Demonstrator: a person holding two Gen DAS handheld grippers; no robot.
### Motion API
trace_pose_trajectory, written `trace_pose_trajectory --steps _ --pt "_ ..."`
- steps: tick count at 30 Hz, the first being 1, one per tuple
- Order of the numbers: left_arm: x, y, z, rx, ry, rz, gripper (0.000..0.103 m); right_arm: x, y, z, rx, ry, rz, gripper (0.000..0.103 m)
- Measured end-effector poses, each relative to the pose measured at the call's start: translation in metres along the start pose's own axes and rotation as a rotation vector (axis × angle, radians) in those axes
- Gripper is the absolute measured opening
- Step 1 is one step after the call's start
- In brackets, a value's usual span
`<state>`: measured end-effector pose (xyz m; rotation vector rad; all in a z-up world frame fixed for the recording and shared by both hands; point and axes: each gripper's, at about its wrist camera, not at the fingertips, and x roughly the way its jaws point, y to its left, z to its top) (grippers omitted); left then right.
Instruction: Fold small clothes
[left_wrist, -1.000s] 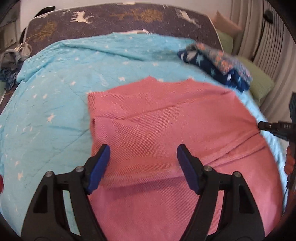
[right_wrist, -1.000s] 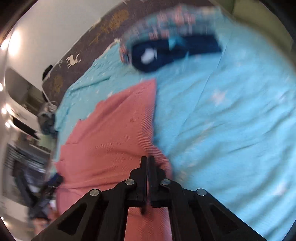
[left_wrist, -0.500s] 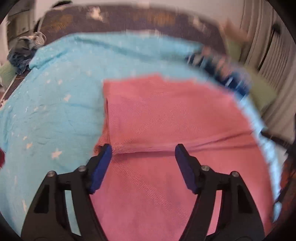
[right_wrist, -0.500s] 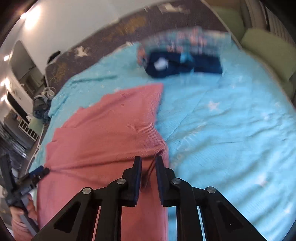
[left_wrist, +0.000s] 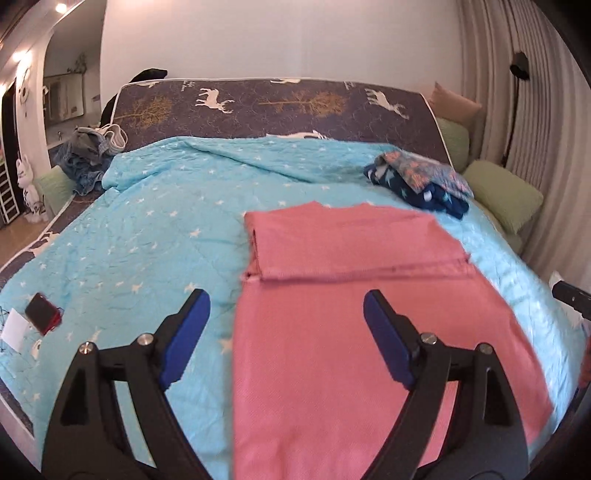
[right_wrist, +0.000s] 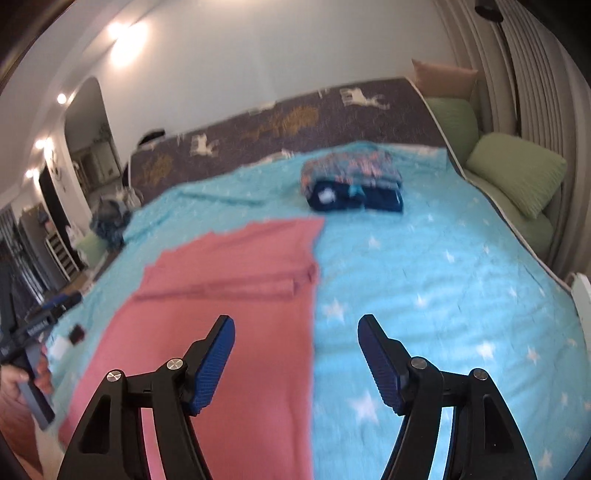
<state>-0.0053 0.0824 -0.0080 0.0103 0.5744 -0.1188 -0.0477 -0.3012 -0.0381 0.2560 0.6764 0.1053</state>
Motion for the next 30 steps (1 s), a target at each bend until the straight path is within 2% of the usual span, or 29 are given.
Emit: trace_pose_trajectory --steps 4,12,16,22,24,30 --pt "-0.009 -0.001 -0.018 0.034 0.027 0.027 0.085 -0.011 0.001 -0.026 -0.016 0.044 -0.008 0.071" --pt "-0.039 0.03 -0.079 -0.077 0.141 0.028 0.085 -0.029 0.003 -0.077 -0.021 0.182 0.045 0.071" --pt "-0.057 0.046 -0.106 -0.13 0.196 -0.011 0.085 -0.035 -0.004 -0.101 0.017 0.219 0.1 0.071" --pt "-0.069 0.046 -0.129 -0.17 0.247 -0.162 0.085 -0.04 -0.021 -0.116 0.112 0.25 0.143 0.07" --pt "-0.068 0.04 -0.131 -0.159 0.254 -0.177 0.085 -0.044 -0.024 -0.117 0.139 0.253 0.176 0.069" --pt "-0.062 0.028 -0.14 -0.092 0.291 -0.184 0.085 -0.044 -0.027 -0.124 0.181 0.278 0.238 0.058"
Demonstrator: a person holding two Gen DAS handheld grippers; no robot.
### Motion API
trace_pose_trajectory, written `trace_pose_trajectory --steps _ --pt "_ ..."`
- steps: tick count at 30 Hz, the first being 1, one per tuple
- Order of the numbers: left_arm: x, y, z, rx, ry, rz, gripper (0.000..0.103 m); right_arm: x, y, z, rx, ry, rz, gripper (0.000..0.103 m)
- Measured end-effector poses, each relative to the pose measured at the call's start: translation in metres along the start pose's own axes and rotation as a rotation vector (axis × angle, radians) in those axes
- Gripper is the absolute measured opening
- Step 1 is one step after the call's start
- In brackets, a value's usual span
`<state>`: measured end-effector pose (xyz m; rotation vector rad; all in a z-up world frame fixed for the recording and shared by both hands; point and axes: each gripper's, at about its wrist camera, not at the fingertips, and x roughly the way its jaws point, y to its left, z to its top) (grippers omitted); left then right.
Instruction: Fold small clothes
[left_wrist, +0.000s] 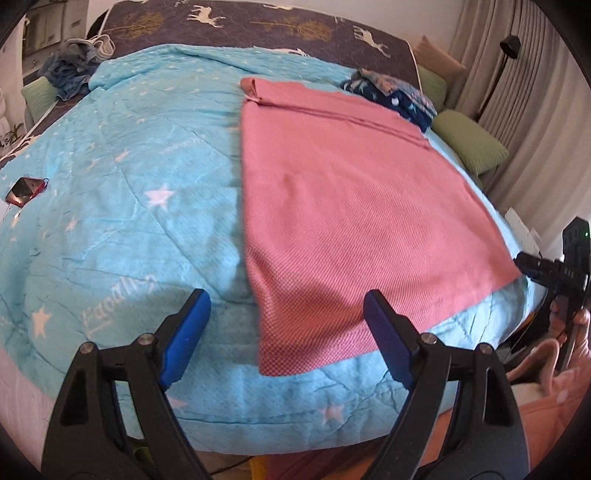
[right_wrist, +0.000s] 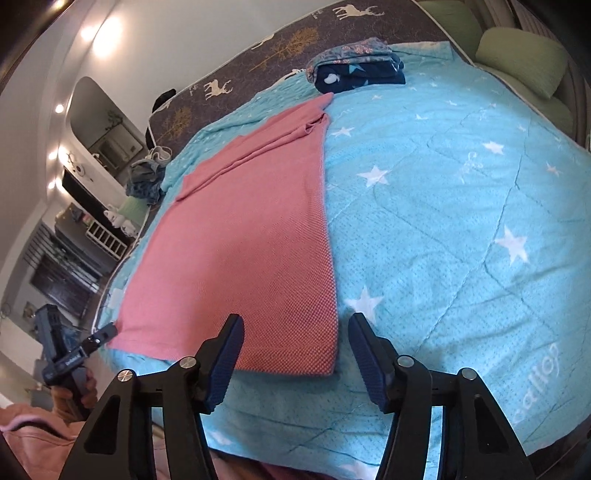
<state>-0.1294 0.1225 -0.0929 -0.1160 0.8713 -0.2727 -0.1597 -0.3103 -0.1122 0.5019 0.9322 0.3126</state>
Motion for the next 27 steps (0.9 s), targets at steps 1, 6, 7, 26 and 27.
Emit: trace_pose_trajectory --steps 1,6,7,26,27 --pt "0.0 0.001 -0.001 0.0 0.003 -0.003 0.085 0.0 -0.002 0.0 0.013 0.0 0.008 0.056" --pt "-0.008 0.011 -0.003 -0.023 0.011 -0.027 0.082 -0.008 -0.012 -0.006 0.063 0.027 0.033 0.047" --pt "-0.009 0.014 -0.004 -0.033 0.013 -0.048 0.079 -0.009 -0.013 -0.007 0.061 0.032 0.035 0.046" --pt "-0.024 0.003 0.022 0.004 -0.012 -0.221 0.009 0.015 -0.017 0.006 0.097 0.056 0.186 0.005" --pt "-0.029 0.002 0.027 0.008 -0.031 -0.228 0.009 0.011 -0.016 0.009 0.099 0.039 0.21 0.005"
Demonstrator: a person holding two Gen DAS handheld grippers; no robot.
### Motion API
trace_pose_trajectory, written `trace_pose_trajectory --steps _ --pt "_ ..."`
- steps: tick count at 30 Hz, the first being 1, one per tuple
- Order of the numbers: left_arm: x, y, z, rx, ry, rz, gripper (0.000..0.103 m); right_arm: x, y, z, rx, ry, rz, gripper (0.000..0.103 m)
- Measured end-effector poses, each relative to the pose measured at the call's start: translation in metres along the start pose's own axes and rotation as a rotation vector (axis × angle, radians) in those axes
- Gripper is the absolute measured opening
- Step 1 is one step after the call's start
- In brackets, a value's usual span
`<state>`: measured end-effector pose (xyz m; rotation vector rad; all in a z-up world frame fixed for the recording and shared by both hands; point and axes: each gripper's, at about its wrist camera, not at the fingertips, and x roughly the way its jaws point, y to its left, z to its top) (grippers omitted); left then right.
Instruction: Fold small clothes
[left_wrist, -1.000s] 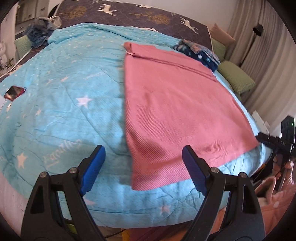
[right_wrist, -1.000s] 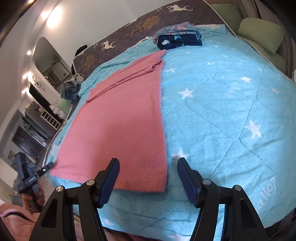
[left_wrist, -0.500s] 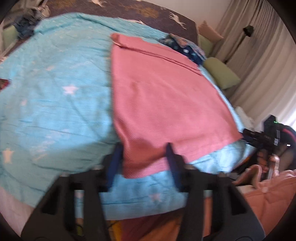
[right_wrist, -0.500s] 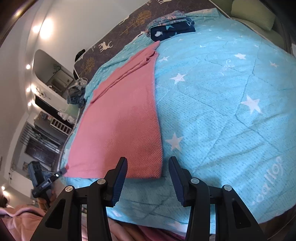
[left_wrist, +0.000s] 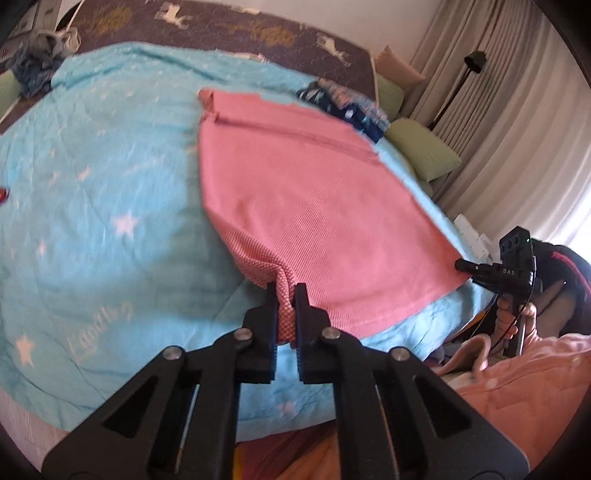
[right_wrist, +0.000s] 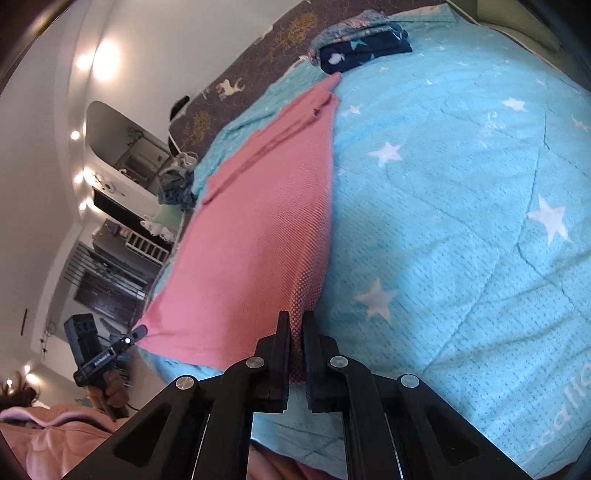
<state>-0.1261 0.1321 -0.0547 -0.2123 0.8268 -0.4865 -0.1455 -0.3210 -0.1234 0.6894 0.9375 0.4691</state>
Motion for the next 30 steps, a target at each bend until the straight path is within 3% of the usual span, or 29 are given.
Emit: trace_pose_trajectory --steps 6,16,20,23,26,27,30 --pt "-0.017 -0.007 0.039 0.038 -0.112 -0.012 0.008 -0.029 0.016 0.03 -0.017 -0.101 0.134 0.005" --pt "-0.008 0.005 0.115 0.059 -0.238 0.023 0.005 -0.017 0.039 0.102 -0.067 -0.178 0.189 0.005" --pt "0.005 0.016 0.141 0.023 -0.252 0.048 0.005 -0.012 0.047 0.137 -0.075 -0.226 0.191 0.005" --pt "0.02 0.024 0.139 0.012 -0.179 0.094 0.005 -0.009 0.049 0.147 -0.08 -0.212 0.131 0.005" --pt "0.026 0.026 0.114 0.036 -0.08 0.103 0.005 0.0 0.045 0.134 -0.112 -0.111 0.053 0.008" --pt "0.029 0.026 0.101 0.047 -0.041 0.101 0.008 0.004 0.042 0.123 -0.126 -0.063 0.005 0.008" --pt "0.034 0.023 0.071 0.042 0.031 0.102 0.031 0.012 0.024 0.089 -0.097 0.035 -0.078 0.012"
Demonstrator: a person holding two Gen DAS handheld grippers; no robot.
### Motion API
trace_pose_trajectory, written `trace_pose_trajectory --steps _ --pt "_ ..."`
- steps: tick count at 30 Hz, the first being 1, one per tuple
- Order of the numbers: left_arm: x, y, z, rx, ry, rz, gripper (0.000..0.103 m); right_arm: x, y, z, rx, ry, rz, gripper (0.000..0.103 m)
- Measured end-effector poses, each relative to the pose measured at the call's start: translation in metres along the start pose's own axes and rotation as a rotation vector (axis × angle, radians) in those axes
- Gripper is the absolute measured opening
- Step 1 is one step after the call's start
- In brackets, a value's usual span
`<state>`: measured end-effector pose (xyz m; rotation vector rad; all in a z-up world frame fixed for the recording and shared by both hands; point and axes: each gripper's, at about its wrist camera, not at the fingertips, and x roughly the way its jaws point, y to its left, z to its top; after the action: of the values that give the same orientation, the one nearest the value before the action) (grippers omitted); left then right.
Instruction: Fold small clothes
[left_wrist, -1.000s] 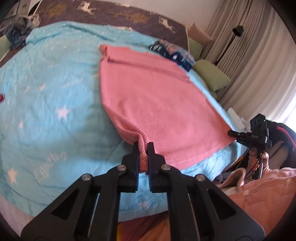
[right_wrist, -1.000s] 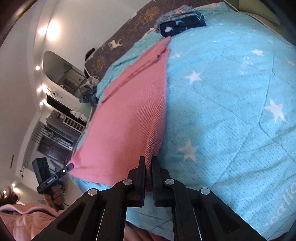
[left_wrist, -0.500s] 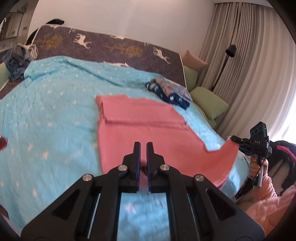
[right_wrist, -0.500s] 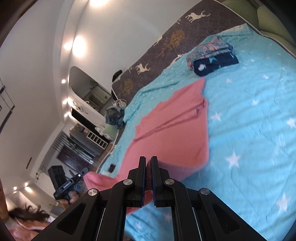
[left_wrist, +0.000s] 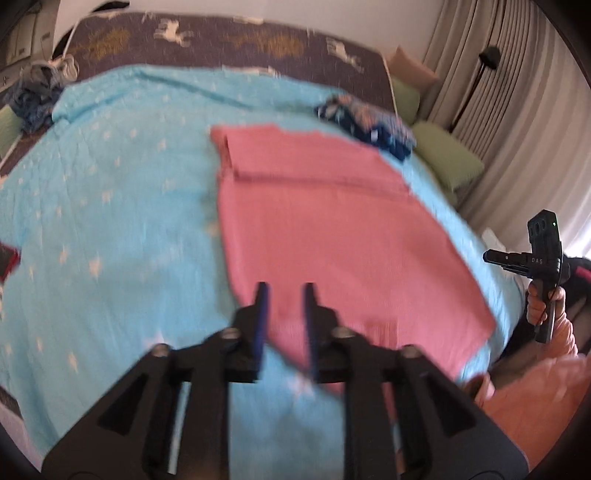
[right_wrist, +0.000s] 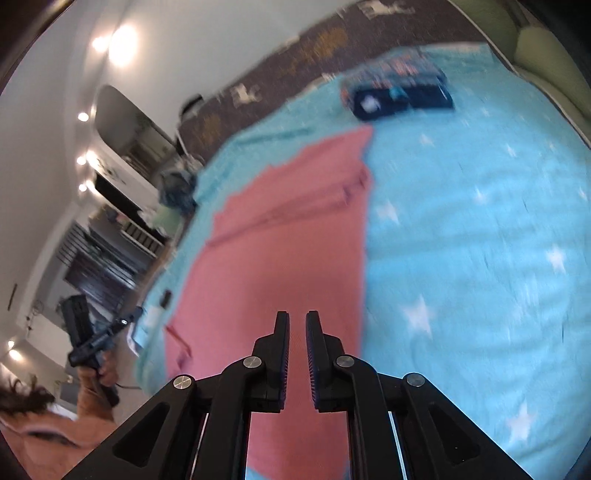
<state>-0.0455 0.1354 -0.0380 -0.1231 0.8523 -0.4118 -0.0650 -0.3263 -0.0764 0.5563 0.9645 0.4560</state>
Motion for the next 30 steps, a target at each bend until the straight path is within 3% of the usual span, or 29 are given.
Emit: trace_pose_trajectory --steps 1,4,8,12,16,21,25,28,30 --pt "0.002 -0.002 -0.007 -0.01 0.018 -0.008 0.038 0.003 -0.005 -0.009 0.023 0.027 -0.011 0.013" --pt "0.006 -0.01 -0.016 -0.006 0.042 -0.052 0.043 0.008 -0.021 -0.029 0.098 0.08 -0.029 0.021" --pt "0.01 -0.023 -0.017 0.022 0.066 -0.067 0.059 0.002 -0.033 -0.042 0.154 0.09 -0.041 0.028" --pt "0.015 -0.027 -0.023 -0.003 0.097 -0.089 0.059 -0.007 -0.033 -0.056 0.148 0.085 -0.036 0.042" --pt "0.014 -0.027 -0.026 -0.024 0.087 -0.063 0.059 -0.007 -0.026 -0.068 0.126 0.117 -0.01 0.045" --pt "0.018 -0.04 -0.012 0.097 0.04 -0.04 0.059 0.007 -0.029 -0.073 0.153 0.134 0.084 0.046" --pt "0.036 -0.045 -0.005 0.135 0.106 -0.059 0.068 0.017 -0.035 -0.065 0.213 0.111 0.15 0.046" --pt "0.046 -0.04 -0.007 0.075 0.206 -0.049 0.068 0.017 -0.032 -0.064 0.195 0.112 0.138 0.046" --pt "0.041 -0.034 -0.011 0.015 0.213 -0.059 0.068 0.015 -0.031 -0.067 0.194 0.105 0.137 0.046"
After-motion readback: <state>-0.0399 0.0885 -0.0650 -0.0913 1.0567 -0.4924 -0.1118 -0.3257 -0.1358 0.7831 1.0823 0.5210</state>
